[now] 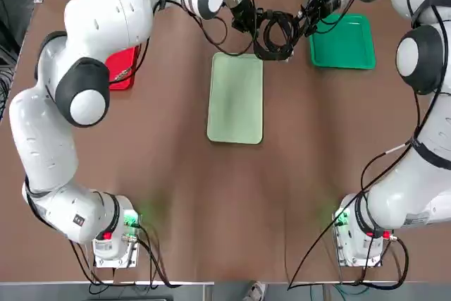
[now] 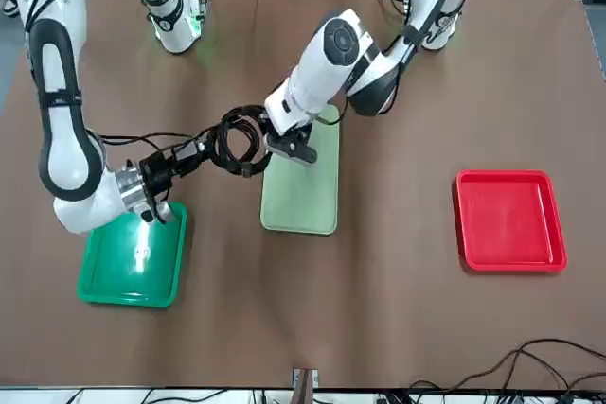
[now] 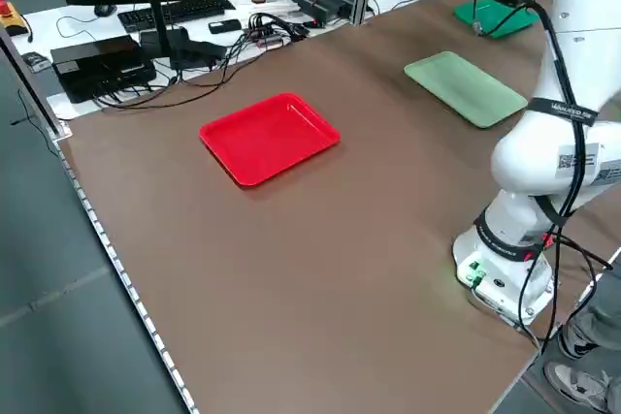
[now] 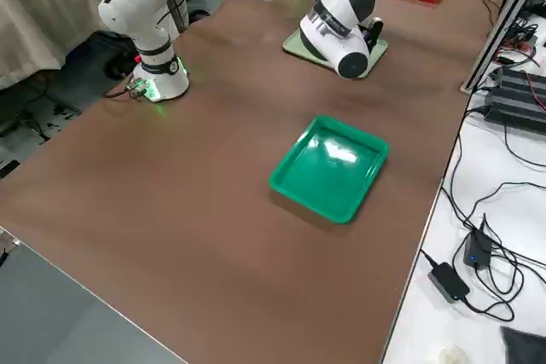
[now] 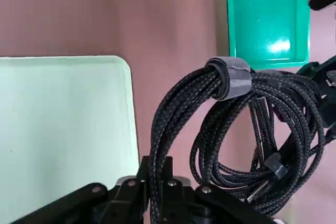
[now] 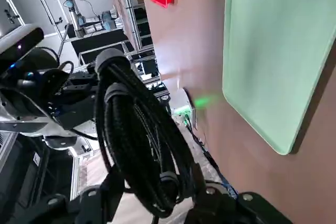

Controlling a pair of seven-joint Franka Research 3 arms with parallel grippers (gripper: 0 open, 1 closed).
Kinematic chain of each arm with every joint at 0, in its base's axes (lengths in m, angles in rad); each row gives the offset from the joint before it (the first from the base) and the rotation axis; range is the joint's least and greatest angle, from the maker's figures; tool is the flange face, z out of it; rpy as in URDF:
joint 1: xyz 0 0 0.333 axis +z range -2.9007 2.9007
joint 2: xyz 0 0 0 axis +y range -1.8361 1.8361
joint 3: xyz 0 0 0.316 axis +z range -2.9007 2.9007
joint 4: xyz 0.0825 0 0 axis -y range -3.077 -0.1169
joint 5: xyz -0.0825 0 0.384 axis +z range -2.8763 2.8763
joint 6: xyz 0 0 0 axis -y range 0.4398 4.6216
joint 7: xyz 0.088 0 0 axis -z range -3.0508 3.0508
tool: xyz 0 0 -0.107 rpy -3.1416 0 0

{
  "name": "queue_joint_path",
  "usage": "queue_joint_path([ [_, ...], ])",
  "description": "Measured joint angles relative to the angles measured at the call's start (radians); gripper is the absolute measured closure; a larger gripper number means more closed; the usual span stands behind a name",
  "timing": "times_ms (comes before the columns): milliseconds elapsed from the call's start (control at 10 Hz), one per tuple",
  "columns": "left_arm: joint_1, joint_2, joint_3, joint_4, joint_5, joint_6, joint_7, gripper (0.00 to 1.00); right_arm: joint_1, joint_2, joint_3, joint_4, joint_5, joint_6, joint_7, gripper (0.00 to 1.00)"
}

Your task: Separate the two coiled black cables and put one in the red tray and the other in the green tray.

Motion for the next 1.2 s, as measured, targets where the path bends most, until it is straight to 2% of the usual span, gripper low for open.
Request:
queue_joint_path([
  [300,0.0,0.0,0.001,0.001,0.0,0.0,0.0,0.89,0.006,-0.001,0.0,-0.002,0.001,0.002,0.024,0.47],
  [700,0.0,0.0,0.003,0.001,0.0,-0.001,0.0,0.89,0.008,-0.015,0.0,-0.002,0.002,0.003,0.048,0.67],
  [800,0.001,0.0,0.003,0.001,0.0,-0.001,-0.001,0.89,0.008,-0.017,0.0,-0.001,0.002,0.004,0.05,0.75],
  [1000,0.002,0.0,0.004,0.001,0.0,-0.002,-0.002,0.89,0.009,-0.019,0.0,0.003,0.001,0.007,0.063,0.85],
  [1200,0.002,0.0,0.005,0.001,0.0,-0.007,-0.004,0.89,0.011,-0.02,0.0,0.011,-0.007,0.008,0.085,0.87],
])
